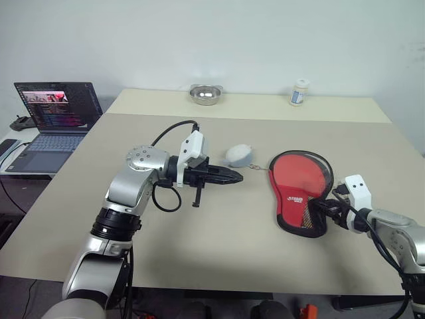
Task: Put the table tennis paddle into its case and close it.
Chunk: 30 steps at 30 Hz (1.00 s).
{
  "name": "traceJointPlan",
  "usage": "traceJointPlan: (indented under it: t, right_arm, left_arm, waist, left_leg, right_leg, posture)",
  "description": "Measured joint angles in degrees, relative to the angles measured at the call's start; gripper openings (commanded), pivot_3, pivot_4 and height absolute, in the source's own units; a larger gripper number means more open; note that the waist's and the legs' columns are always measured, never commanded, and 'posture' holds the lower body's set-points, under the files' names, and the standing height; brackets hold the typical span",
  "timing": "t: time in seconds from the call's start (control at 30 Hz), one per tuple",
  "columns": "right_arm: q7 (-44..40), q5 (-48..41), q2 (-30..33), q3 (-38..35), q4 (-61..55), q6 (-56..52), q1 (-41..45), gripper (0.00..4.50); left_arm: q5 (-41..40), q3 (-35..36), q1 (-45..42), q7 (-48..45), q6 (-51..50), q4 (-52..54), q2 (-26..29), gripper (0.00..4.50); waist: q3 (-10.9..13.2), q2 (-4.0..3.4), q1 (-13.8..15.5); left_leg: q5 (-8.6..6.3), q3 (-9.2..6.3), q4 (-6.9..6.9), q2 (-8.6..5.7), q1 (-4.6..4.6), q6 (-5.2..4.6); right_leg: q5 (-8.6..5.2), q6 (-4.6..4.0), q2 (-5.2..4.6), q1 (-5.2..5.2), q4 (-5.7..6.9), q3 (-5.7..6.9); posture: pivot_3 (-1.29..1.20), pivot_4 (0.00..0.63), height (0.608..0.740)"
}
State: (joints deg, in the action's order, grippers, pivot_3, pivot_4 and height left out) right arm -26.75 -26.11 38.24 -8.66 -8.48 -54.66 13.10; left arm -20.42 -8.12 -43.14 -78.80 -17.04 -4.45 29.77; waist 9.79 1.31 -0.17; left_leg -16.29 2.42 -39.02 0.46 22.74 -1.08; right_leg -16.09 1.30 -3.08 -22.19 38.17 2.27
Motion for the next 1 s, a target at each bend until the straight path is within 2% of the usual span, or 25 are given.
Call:
traceJointPlan:
  t: [0.1, 0.37, 0.57, 0.77, 0.87, 1.0]
  right_arm:
    - [-0.53, 0.02, -0.37, 0.5, 0.86, -1.04, 0.84, 0.05]
    - [-2.72, -0.03, -1.44, 1.4, 0.63, -2.05, 2.33, 0.02]
    - [-5.68, -5.1, -6.17, 7.18, -6.9, -7.56, 6.18, 0.02]
    - [-3.71, -6.27, -9.61, 9.44, -11.4, -10.76, 6.65, 0.02]
    - [-0.61, -6.72, -11.99, 8.4, -13.69, -13.14, 4.82, 0.02]
    - [3.27, -8.74, -14.19, 4.84, -20.48, -17.92, -2.46, 0.02]
  left_arm:
    - [0.05, -0.01, 0.08, -0.07, 0.0, 0.01, 0.31, 0.0]
    - [0.1, -0.15, 3.36, -2.25, 0.08, 0.07, 4.11, 0.0]
    - [0.15, -0.69, 4.0, -5.77, 1.94, -0.33, 6.63, 0.0]
    - [0.18, -0.98, 5.36, -6.87, 2.86, -0.33, 7.29, 0.0]
    - [0.34, -1.13, 5.8, -7.03, 3.71, -0.28, 7.81, 0.0]
    - [0.43, -1.35, 8.58, -7.44, 4.16, 0.14, 9.43, 0.0]
  waist:
    - [-0.17, 0.19, 0.0]
    - [-0.29, 0.26, -0.38]
    - [-0.21, 0.13, -1.25]
    - [-0.2, 0.13, -1.08]
    - [-0.2, 0.13, -1.05]
    - [-0.2, 0.12, -0.91]
  left_leg:
    - [0.0, 0.0, 0.0, 0.0, -0.06, 0.0]
    - [0.0, 0.01, 0.03, 0.09, -0.08, 0.0]
    - [0.0, 0.03, 0.06, 0.07, 0.07, 0.0]
    - [0.0, 0.01, 0.04, 0.02, 0.12, 0.0]
    - [0.0, -0.01, 0.06, 0.03, 0.12, 0.0]
    - [-0.01, -0.02, 0.1, 0.03, 0.15, 0.02]
  right_leg:
    - [0.01, -0.02, 0.0, 0.06, 0.0, 0.0]
    - [0.01, -0.03, 0.05, 0.01, 0.02, -0.02]
    - [-0.08, -0.15, 0.03, -0.23, 0.23, -0.04]
    - [-0.08, -0.14, -0.03, -0.23, 0.19, -0.02]
    - [-0.09, -0.15, -0.02, -0.25, 0.21, -0.01]
    - [-0.16, -0.14, -0.04, -0.27, 0.22, -0.01]
  posture:
    - [0.0, 0.15, 0.74]
    - [0.0, 0.15, 0.74]
    - [0.0, 0.15, 0.74]
    - [0.0, 0.15, 0.74]
    - [0.0, 0.15, 0.74]
    - [0.0, 0.15, 0.74]
